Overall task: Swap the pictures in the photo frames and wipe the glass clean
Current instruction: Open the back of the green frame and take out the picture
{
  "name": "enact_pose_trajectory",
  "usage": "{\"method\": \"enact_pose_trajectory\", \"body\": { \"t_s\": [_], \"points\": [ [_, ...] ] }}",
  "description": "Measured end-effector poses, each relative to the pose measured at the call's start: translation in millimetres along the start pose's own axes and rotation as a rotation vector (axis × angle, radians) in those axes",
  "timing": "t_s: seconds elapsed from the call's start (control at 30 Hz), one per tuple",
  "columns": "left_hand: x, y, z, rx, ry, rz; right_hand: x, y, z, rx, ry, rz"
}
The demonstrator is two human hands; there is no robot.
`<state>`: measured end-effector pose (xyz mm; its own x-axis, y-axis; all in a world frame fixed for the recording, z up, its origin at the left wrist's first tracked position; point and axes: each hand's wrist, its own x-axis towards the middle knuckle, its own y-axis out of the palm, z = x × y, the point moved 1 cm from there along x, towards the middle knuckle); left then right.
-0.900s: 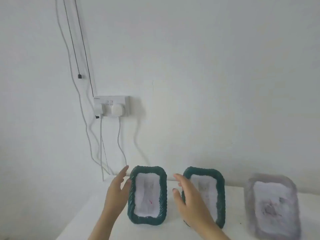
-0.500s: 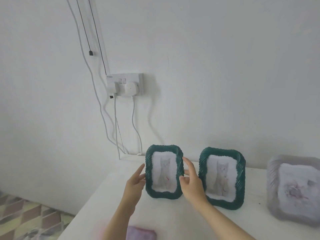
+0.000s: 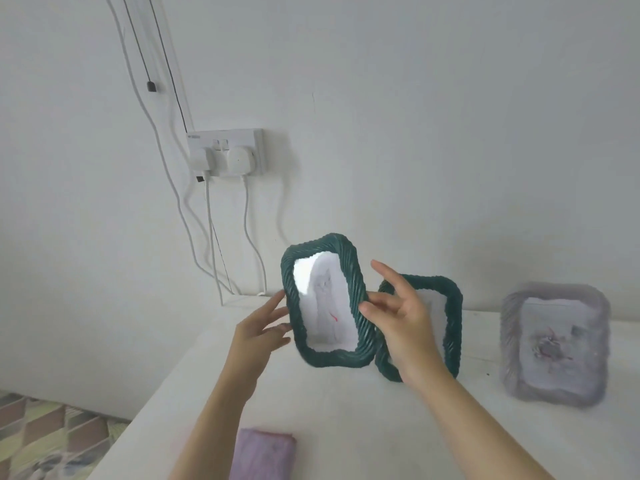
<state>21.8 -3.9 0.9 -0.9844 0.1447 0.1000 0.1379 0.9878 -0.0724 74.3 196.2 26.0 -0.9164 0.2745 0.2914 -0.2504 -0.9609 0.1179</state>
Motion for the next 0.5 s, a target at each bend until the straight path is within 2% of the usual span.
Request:
{"method": "enact_pose_trajectory", "body": {
  "t_s": [0.13, 0.27, 0.4, 0.5],
  "points": [
    [-20, 33, -38, 0.122, 0.177, -0.077, -17, -4, 30, 0.009, -0.097, -0.009],
    [-51, 65, -73, 0.085, 0.347, -0.102, -33, -8, 40, -0.108, -0.204, 0.029],
    [-58, 79, -80, 0.131, 0.296, -0.124, -48, -10, 33, -0.255, -0.289, 0.066],
    [-52, 83, -69, 0.155, 0.213, -0.162, -57, -13, 23, -0.368, -0.300, 0.154]
  ]
}}
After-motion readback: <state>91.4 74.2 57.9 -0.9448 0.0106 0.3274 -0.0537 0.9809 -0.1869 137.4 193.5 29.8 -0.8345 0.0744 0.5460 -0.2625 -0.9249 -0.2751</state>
